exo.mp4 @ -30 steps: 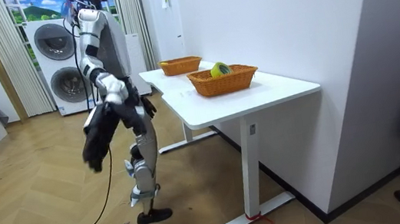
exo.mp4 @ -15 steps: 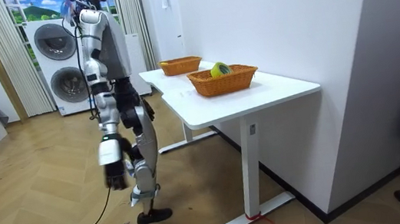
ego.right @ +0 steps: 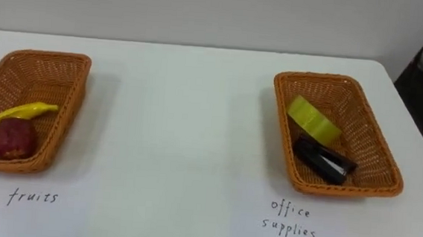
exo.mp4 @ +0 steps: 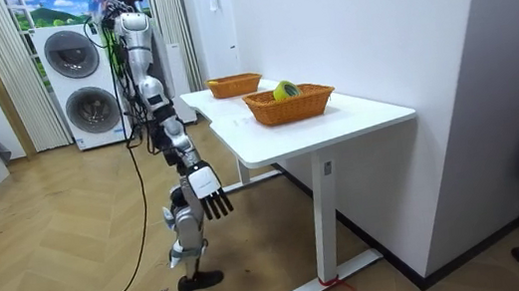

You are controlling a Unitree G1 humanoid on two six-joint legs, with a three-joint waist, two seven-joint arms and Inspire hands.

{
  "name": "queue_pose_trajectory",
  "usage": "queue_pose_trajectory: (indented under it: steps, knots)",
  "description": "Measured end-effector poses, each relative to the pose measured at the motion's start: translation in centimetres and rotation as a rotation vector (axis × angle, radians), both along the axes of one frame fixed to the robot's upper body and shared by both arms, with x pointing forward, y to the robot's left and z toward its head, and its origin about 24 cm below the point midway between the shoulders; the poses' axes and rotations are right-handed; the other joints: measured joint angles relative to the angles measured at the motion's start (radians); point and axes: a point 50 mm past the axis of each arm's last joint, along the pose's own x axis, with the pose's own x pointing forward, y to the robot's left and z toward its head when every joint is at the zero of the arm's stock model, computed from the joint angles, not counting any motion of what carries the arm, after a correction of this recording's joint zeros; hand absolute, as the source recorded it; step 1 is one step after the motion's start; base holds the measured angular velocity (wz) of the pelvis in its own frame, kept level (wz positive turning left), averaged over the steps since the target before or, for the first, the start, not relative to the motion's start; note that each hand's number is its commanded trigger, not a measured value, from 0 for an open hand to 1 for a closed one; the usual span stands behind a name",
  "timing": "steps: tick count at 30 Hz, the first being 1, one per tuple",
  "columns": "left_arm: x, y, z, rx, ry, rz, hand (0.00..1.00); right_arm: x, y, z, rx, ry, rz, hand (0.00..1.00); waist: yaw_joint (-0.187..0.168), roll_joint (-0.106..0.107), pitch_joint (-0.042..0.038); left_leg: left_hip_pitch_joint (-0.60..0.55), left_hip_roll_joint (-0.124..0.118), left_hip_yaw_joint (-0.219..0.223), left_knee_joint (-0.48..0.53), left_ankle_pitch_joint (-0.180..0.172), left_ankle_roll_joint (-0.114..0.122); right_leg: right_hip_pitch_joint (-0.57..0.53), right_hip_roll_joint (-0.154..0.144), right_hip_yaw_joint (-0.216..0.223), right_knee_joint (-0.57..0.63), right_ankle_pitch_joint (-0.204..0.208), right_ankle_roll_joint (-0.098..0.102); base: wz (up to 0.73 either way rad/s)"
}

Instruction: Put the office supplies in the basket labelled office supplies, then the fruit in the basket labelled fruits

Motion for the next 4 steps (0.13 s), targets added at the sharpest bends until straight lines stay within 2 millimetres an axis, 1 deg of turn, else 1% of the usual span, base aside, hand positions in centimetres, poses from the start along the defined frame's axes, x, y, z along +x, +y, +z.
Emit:
queue_pose_trajectory:
  steps: [4]
  knots:
    - [-0.14, -0.09, -0.04, -0.003, 0.007, 0.002, 0.00, 0.07, 0.32, -0.08, 0.013, 0.004, 0.024, 0.00, 0.001, 0.002, 0.0015, 0.000, 0.000, -0.006, -0.003, -0.001, -0.001, 0.000, 0.000, -0.005, 0.000, 0.000, 0.000, 0.01]
